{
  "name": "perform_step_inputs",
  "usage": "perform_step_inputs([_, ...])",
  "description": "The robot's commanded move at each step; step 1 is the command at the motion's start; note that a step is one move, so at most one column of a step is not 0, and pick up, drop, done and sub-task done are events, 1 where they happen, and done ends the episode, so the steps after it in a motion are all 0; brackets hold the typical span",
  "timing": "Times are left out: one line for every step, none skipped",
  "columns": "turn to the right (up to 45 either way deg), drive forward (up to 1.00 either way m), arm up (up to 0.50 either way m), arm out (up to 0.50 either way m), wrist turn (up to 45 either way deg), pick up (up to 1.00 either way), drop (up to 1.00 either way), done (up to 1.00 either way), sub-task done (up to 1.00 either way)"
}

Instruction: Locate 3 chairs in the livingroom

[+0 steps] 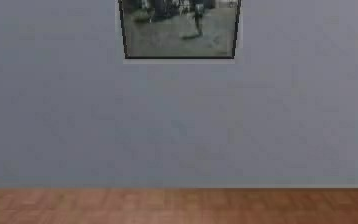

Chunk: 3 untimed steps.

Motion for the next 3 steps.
perform_step_inputs([45.0,0.00,0.00,0.00,0.0,0.00,0.00,0.00,0.00])
perform_step_inputs([30.0,0.00,0.00,0.00,0.0,0.00,0.00,0.00,0.00])
perform_step_inputs([0.0,1.00,0.00,0.00,0.0,0.00,0.00,0.00,0.00])
